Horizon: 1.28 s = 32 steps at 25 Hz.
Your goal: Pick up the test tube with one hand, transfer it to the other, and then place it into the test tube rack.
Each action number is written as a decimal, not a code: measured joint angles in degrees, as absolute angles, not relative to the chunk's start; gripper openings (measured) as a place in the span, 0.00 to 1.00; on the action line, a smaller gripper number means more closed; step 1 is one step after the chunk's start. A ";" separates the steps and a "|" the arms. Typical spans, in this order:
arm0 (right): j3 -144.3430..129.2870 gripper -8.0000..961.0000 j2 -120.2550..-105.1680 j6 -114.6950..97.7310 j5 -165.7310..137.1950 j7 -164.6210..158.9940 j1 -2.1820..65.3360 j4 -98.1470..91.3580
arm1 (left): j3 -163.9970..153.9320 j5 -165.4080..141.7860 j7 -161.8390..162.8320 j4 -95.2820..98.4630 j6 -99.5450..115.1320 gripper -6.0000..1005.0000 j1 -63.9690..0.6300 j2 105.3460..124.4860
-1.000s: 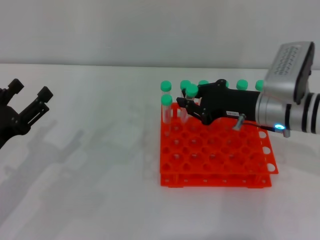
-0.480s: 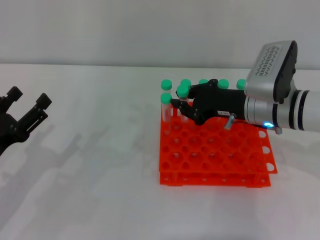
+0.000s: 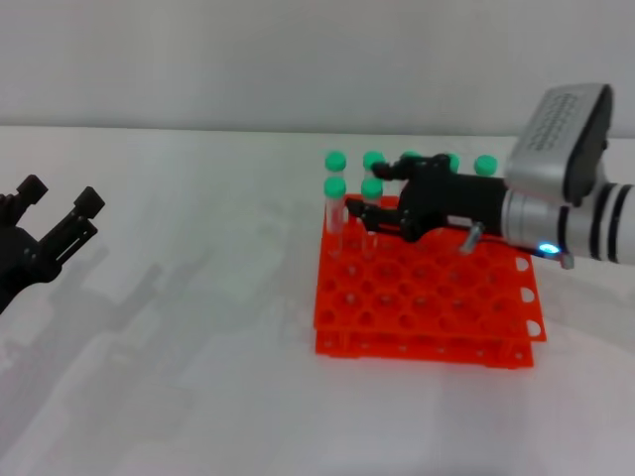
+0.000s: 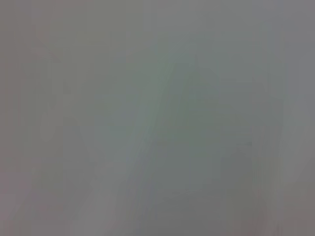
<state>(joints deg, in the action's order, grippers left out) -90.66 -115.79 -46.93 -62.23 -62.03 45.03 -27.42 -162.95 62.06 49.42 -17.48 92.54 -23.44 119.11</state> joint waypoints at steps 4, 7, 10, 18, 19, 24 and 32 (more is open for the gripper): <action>-87.23 0.57 -115.33 -50.15 -62.03 -62.02 40.26 -31.43 | -162.95 63.17 49.20 -17.48 92.18 0.88 -23.43 119.01; -82.87 0.62 -114.98 -55.17 -62.19 -61.89 34.88 -34.99 | -162.95 64.65 48.70 -17.64 91.82 0.88 -23.49 119.00; -77.76 0.68 -114.89 -60.58 -62.38 -60.72 30.70 -36.11 | -162.95 66.99 47.24 -17.41 91.60 0.88 -23.53 119.01; -58.89 0.67 -114.48 -77.06 -62.48 -52.31 18.53 -35.56 | -162.95 72.44 41.35 -13.73 91.13 0.88 -23.35 119.15; -56.63 0.67 -114.53 -77.53 -62.48 -51.02 17.19 -35.36 | -162.94 73.17 40.17 -12.91 90.98 0.88 -23.20 119.15; -48.55 0.67 -114.17 -80.63 -62.47 -48.12 13.98 -32.53 | -162.95 76.33 34.55 -8.03 89.56 0.88 -23.15 119.18; -39.95 0.67 -114.12 -81.82 -62.31 -43.95 12.31 -27.87 | -162.86 79.48 33.22 -5.63 89.16 0.88 -23.51 119.24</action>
